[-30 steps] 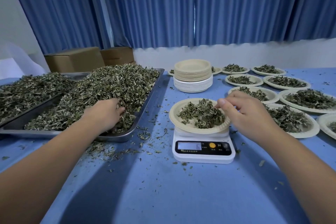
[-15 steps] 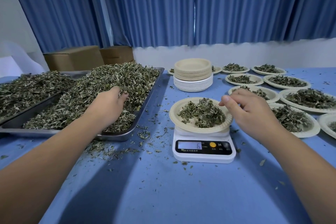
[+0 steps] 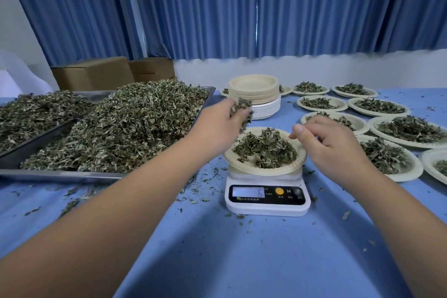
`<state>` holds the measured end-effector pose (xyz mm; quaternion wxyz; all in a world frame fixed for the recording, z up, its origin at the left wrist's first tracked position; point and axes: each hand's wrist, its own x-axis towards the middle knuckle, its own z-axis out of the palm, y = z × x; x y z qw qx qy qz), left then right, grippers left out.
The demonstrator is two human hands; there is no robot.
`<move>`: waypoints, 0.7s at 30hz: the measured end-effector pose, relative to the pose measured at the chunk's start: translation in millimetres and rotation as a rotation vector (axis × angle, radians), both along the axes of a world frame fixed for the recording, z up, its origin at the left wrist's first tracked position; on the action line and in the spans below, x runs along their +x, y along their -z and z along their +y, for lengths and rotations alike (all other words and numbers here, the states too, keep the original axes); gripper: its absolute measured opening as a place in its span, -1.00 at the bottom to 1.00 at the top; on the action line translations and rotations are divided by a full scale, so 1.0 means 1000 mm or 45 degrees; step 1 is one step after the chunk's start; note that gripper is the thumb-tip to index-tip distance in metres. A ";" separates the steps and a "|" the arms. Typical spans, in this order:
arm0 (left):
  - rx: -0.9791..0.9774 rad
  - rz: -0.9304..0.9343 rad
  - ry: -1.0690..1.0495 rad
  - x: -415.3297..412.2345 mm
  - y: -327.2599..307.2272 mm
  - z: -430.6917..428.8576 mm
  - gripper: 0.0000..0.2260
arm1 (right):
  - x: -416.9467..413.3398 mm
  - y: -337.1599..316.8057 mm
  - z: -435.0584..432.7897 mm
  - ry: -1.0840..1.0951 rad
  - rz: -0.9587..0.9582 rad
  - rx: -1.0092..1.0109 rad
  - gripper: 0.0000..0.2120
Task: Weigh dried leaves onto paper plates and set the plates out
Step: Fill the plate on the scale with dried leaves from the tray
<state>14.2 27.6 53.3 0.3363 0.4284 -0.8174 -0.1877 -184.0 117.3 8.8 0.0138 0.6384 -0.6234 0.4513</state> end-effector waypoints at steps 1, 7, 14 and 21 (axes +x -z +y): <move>0.042 -0.032 0.021 -0.005 0.002 0.000 -0.75 | 0.000 0.000 0.000 0.000 -0.005 -0.004 -0.65; 0.021 -0.293 -0.001 -0.007 0.009 -0.002 -0.47 | 0.000 -0.003 0.002 0.005 -0.019 -0.017 -0.68; -0.090 -0.267 -0.293 0.045 -0.009 -0.022 -0.58 | 0.000 -0.003 0.003 0.010 -0.028 -0.014 -0.71; 0.314 -0.931 -0.171 0.104 0.000 -0.044 -0.65 | 0.001 -0.003 0.003 0.014 -0.013 -0.019 -0.69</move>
